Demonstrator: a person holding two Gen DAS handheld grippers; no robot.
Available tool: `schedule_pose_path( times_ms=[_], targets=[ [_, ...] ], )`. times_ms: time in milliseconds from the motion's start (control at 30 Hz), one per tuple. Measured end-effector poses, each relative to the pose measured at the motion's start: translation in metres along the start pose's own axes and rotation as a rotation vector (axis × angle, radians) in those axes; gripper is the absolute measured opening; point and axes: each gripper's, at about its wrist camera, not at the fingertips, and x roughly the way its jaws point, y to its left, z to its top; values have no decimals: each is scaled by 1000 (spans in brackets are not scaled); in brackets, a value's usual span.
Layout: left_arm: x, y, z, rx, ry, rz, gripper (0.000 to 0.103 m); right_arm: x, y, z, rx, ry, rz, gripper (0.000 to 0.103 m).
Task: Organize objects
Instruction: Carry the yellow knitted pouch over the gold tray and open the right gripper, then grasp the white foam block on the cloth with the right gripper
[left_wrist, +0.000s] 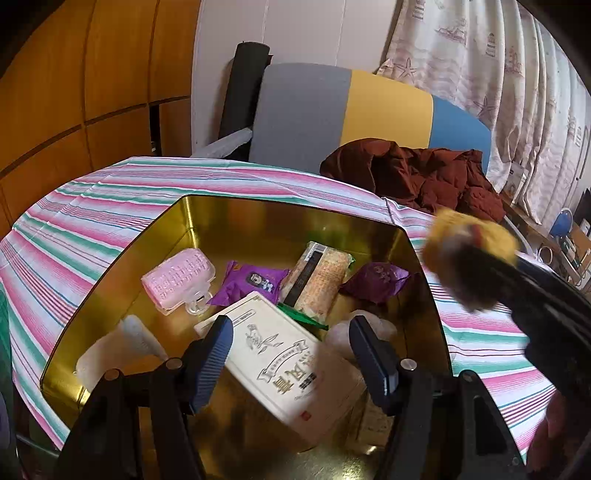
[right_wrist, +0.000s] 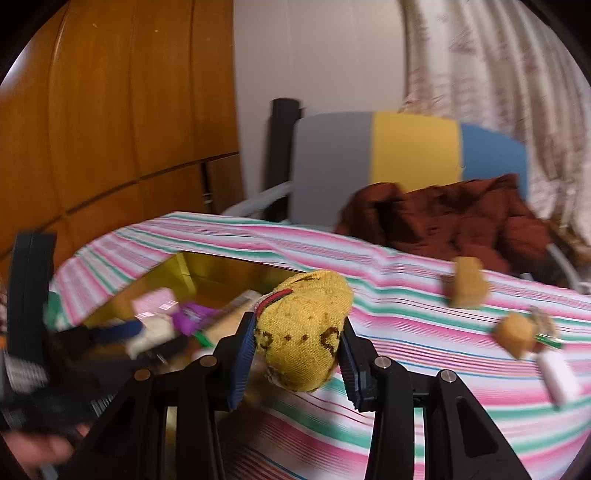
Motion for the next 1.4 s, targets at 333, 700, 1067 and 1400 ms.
schedule_pose_path(
  times_ms=[333, 700, 1067, 1400],
  targets=[
    [-15, 24, -9, -47, -18, 17, 66, 78, 16, 24, 76, 166, 158, 58],
    [-22, 22, -6, -86, -25, -20, 66, 35, -5, 13, 149, 75, 58, 67],
    [-35, -27, -2, -9, -20, -138, 66, -13, -58, -28, 150, 101, -98, 76],
    [-39, -92, -18, 169, 30, -267, 66, -49, -145, -70, 215, 170, -263, 77]
  ],
)
